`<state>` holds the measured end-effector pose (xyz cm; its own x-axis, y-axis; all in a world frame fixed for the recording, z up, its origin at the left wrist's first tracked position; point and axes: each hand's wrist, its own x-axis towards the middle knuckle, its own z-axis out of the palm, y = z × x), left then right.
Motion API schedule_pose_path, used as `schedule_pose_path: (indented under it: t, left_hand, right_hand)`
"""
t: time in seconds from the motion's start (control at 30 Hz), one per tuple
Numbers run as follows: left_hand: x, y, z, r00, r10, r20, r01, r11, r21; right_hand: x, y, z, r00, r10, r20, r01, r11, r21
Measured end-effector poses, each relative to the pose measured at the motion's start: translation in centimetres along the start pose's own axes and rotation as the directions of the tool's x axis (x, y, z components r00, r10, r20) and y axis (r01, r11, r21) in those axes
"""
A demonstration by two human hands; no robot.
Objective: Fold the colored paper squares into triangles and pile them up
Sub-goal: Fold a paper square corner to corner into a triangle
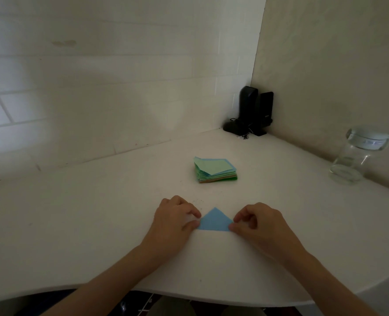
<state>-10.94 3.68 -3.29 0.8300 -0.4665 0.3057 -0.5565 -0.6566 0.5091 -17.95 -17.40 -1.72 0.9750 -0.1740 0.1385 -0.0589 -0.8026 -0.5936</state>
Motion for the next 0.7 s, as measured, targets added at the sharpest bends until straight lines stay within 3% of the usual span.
schedule_pose_path:
  t: [0.2, 0.3, 0.47, 0.7]
  left_hand:
    - [-0.3, 1.2, 1.4, 0.996, 0.092, -0.008, -0.092, 0.994, -0.065]
    - [0.0, 1.4, 1.2, 0.999, 0.043, 0.008, -0.042, 0.994, -0.099]
    - [0.7, 1.4, 0.3, 0.992, -0.114, 0.045, 0.123, 0.939, -0.321]
    - [0.2, -0.1, -0.3, 0.996, -0.074, 0.055, 0.085, 0.971, -0.225]
  right_hand:
    - [-0.2, -0.7, 0.8, 1.000, 0.020, 0.013, -0.020, 1.000, -0.014]
    - [-0.6, -0.6, 0.7, 0.999, 0.000, -0.036, 0.002, 0.999, 0.037]
    - [-0.3, -1.0, 0.2, 0.998, 0.004, -0.056, 0.008, 0.977, 0.212]
    - [1.0, -2.4, 1.1, 0.995, -0.091, -0.039, 0.098, 0.963, 0.251]
